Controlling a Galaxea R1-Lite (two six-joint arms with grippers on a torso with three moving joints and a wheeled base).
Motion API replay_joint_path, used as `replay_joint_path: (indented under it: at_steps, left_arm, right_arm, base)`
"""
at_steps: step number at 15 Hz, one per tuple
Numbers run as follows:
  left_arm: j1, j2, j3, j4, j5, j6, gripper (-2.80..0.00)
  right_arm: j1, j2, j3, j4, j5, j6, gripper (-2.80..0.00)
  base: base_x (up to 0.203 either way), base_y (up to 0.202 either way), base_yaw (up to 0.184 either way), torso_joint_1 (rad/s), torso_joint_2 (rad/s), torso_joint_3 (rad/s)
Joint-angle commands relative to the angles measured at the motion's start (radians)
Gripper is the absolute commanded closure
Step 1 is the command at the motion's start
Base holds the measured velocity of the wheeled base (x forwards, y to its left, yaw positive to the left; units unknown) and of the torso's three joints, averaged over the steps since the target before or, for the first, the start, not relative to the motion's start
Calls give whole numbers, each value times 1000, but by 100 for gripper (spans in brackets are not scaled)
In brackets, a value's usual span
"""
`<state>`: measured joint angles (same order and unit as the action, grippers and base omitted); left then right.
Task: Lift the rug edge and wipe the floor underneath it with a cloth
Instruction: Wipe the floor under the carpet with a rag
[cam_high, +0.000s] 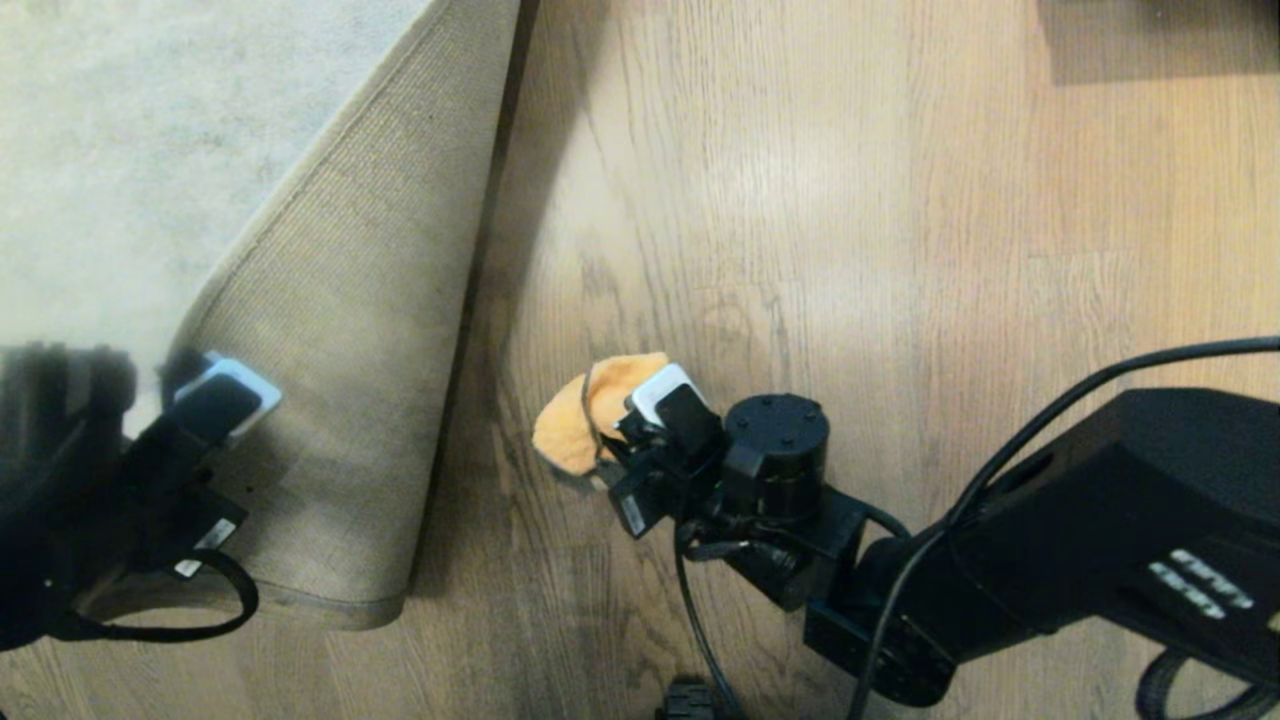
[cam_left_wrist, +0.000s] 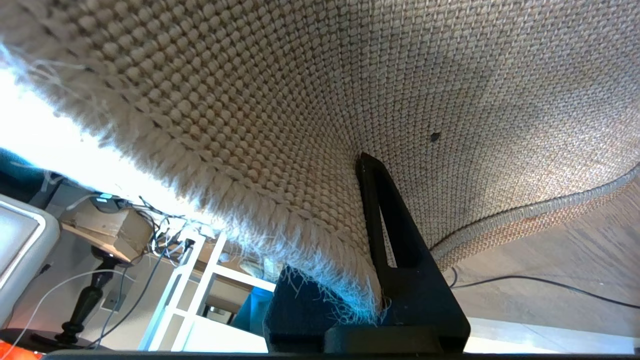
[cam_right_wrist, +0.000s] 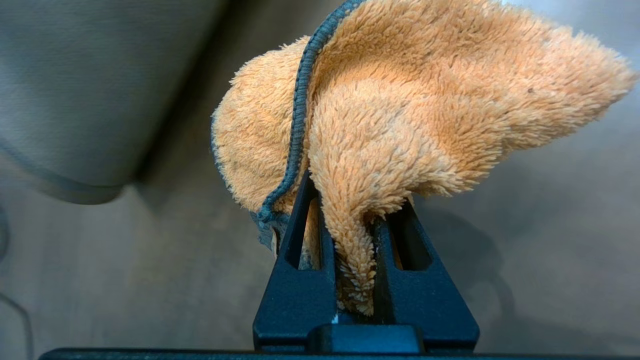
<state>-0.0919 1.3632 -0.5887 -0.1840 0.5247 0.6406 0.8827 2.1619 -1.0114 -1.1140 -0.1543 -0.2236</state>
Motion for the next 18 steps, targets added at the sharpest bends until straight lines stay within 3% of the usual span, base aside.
replay_joint_path:
  at_steps: [1,7,12,18]
  left_arm:
    - [0,0,1,-2,3,5,0]
    - [1,14,1,-2,32,2,0]
    - [-2,19,1,-2,35,4,0]
    - [-3,14,1,-2,37,4,0]
  right_arm:
    - [35,130,-94,-11,-1,-1,0]
    - [56,338,-342,-22,-4,3,0]
    - [46,354,-337,-61,-5,4,0]
    - [-21,327,-315,-71,-7,3,0]
  base:
    - [0,0,0,0,0,0]
    - [0,0,0,0,0,0]
    - [0,0,0,0,0,0]
    - [0,0,0,0,0,0]
